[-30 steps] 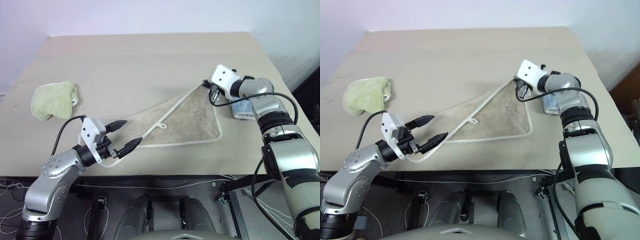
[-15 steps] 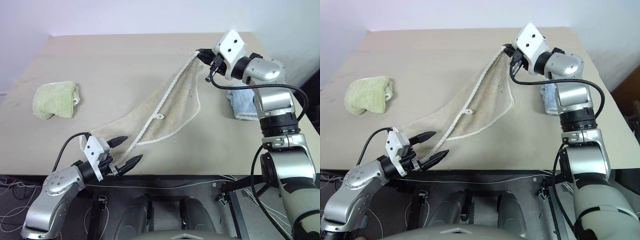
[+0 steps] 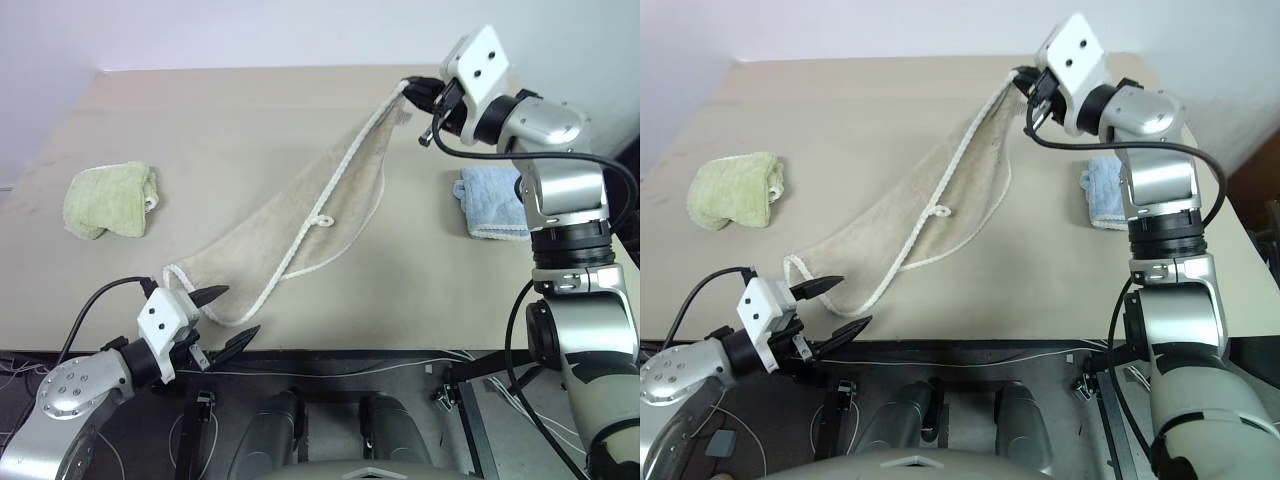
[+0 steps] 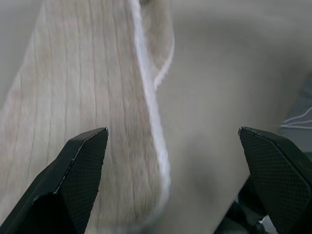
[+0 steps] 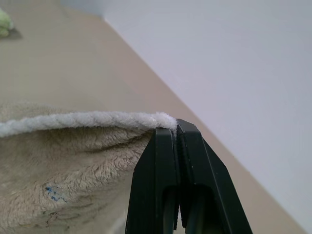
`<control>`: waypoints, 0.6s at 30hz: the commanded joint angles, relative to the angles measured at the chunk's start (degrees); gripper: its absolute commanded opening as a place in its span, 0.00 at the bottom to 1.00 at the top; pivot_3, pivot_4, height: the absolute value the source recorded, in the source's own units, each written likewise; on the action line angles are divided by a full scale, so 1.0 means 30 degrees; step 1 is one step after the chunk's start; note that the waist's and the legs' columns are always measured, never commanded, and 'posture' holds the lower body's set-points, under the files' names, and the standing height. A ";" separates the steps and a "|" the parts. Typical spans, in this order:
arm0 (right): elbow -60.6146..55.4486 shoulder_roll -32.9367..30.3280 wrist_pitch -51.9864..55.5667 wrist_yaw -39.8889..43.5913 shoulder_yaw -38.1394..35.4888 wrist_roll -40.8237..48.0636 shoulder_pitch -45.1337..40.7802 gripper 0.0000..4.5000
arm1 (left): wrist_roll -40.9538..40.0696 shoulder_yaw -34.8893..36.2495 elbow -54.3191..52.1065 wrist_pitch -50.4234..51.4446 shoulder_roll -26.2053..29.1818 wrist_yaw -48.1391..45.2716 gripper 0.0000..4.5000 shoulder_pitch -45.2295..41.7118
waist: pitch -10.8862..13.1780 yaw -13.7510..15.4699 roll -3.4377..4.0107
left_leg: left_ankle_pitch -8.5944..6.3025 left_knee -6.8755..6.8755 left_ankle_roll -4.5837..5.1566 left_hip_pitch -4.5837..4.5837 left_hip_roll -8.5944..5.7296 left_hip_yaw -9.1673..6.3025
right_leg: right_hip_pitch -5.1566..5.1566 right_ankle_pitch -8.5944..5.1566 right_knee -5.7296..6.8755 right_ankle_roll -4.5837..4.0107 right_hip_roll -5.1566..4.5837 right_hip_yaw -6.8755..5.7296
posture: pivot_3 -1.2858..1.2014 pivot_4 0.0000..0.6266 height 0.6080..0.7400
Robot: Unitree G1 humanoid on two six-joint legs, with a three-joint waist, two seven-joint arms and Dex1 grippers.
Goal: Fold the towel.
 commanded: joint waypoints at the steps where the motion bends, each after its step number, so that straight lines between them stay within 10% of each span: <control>1: -0.0308 -0.0203 -0.0266 -0.0234 -0.0807 0.0536 -0.1213 0.01 | 0.0938 -0.0209 0.0358 -0.1306 -0.0419 0.0133 1.00 0.0208 | -0.0001 0.0026 -0.0002 | 0.0000 -0.0001 0.0000 0.0000 0.0004 -0.0005 | -0.0001 0.0001 0.0000 0.0001 0.0003 -0.0003 | 0.52 0.24 1.00; 18: -0.1202 -0.0170 0.0548 -0.0208 -0.0601 0.1123 -0.1497 0.01 | 0.5763 -0.4312 -0.0207 0.0365 -0.1115 0.2770 1.00 -0.3046 | -0.0002 -0.0013 0.0001 | -0.0003 -0.0004 0.0006 -0.0005 0.0000 0.0001 | -0.0014 0.0008 0.0009 0.0013 0.0036 0.0002 | 0.52 0.24 1.00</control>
